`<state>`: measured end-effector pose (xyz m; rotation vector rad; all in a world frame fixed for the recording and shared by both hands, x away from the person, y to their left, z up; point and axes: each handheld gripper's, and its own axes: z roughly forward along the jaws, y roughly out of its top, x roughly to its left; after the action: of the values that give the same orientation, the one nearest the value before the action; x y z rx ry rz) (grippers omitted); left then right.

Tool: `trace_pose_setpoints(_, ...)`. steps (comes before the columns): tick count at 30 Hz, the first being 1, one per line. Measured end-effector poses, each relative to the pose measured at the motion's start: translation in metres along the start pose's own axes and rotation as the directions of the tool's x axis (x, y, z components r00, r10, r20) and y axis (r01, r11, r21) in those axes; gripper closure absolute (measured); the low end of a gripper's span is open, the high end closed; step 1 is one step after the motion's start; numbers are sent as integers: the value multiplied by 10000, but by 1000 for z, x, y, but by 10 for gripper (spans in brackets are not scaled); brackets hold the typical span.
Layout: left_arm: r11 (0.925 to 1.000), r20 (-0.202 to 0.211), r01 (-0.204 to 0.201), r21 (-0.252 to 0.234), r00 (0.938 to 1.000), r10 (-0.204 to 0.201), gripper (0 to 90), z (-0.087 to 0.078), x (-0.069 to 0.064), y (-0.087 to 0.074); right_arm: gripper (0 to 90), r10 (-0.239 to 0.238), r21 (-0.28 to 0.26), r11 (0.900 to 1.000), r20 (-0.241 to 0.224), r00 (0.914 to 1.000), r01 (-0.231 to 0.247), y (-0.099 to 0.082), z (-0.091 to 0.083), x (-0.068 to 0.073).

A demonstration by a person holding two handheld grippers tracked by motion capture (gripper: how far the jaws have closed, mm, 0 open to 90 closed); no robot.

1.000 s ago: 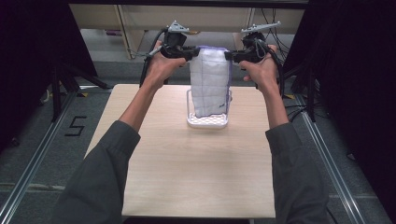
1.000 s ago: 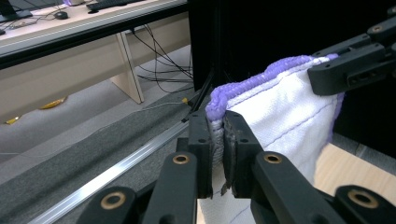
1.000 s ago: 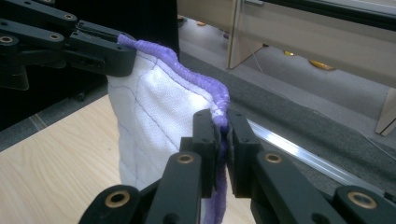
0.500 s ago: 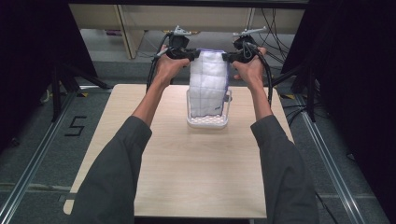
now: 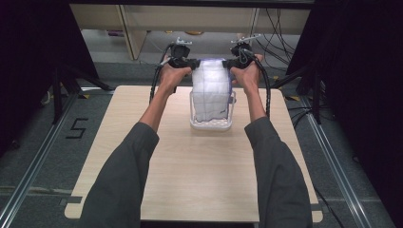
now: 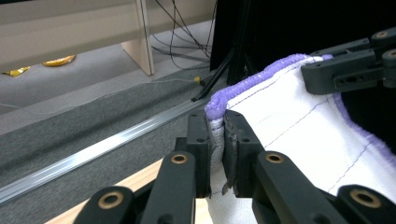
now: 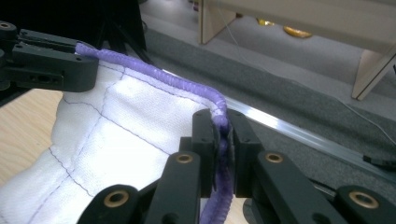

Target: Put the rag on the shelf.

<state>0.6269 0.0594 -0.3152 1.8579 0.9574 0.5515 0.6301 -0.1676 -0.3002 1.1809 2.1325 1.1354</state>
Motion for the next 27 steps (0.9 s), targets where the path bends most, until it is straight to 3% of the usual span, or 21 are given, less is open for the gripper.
trace_pose_setpoints(1,10000,-4,-23,65,10000,23,812,2,0,-3,831,224,226,9995,87,9997,-226,-2,1,2)
trace_pose_setpoints(2,10000,-4,-23,65,10000,23,812,2,0,-3,830,-41,304,9995,91,9999,39,-4,3,1)
trace_pose_setpoints(13,9965,-14,156,821,9999,-156,805,18,1,-30,757,168,1042,9944,97,9998,-177,-27,24,-3)
trace_pose_setpoints(18,9947,-59,293,981,9996,-289,785,18,3,-36,722,210,1122,9934,116,9997,-222,-32,28,-6)
trace_pose_setpoints(19,9940,-86,256,1063,9997,-249,776,17,5,-38,686,441,1166,9922,95,9990,-449,-33,28,-6)
trace_pose_setpoints(22,9925,-72,253,1197,9997,-246,769,15,8,-39,671,481,972,9940,205,9986,-498,-34,30,-7)
trace_pose_setpoints(27,9904,-136,205,1367,9997,-188,750,7,15,-43,649,421,1053,9936,-4,9991,-419,-31,20,-13)
